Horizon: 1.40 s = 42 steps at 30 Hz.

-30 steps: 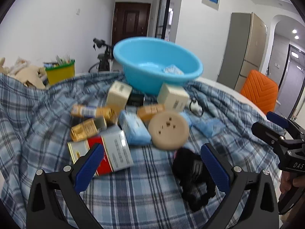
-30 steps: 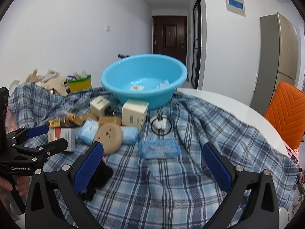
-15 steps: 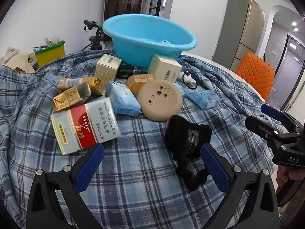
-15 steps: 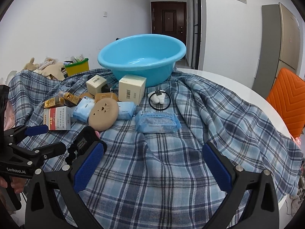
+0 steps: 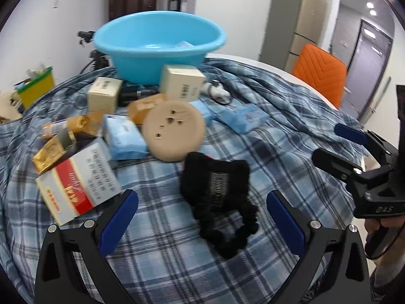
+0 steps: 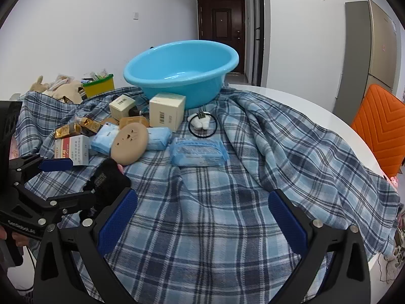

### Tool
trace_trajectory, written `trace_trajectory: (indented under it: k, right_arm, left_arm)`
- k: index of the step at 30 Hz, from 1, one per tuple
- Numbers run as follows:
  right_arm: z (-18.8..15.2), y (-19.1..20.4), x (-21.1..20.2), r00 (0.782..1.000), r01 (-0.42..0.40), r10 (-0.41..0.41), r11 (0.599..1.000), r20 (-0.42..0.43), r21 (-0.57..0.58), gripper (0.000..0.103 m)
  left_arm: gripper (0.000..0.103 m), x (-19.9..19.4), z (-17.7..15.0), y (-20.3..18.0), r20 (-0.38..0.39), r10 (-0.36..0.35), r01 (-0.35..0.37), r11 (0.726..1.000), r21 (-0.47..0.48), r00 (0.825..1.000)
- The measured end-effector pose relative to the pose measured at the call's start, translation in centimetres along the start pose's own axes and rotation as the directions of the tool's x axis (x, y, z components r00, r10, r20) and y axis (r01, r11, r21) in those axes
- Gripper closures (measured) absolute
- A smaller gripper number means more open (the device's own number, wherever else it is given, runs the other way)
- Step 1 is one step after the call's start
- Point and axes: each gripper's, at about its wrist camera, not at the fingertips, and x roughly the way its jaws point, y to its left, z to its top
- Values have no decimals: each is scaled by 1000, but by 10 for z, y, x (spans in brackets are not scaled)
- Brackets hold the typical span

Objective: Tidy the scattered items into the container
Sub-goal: 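Move both tools down toward the black fuzzy pouch and blue wrapped pack, then close the left gripper on the black fuzzy pouch while the right gripper grasps the blue wrapped pack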

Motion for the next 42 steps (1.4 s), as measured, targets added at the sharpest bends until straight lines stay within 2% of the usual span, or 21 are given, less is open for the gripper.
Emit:
trace_trajectory:
  k: [6, 15, 23, 30, 39, 41, 42]
  right_arm:
    - [-3, -5, 3, 1000, 15, -15, 1000, -14, 11, 0]
    - [-2, -1, 3, 1000, 24, -24, 1000, -8, -13, 0]
    - [-4, -12, 5, 998, 55, -54, 998, -20, 17, 0]
    - [-5, -17, 7, 998, 50, -49, 998, -27, 30, 0]
    - [-8, -17, 9, 998, 42, -40, 998, -37, 36, 0]
    - [-8, -17, 8, 999, 42, -40, 998, -36, 36, 0]
    - [-8, -17, 8, 999, 42, -41, 998, -35, 36, 0]
  left_arm:
    - [0, 5, 3, -16, -18, -30, 32, 996, 79, 999]
    - [0, 26, 19, -15, -55, -33, 40, 990, 135, 998]
    - [0, 52, 25, -19, -108, -44, 62, 984, 166, 993]
    - [0, 57, 26, -26, -102, -35, 53, 983, 178, 994]
    - [1, 58, 26, -22, -96, 13, 4, 985, 171, 995]
    - [15, 60, 25, -22, -106, 30, -11, 985, 171, 994]
    - [40, 60, 24, -22, -118, 45, -24, 985, 173, 992]
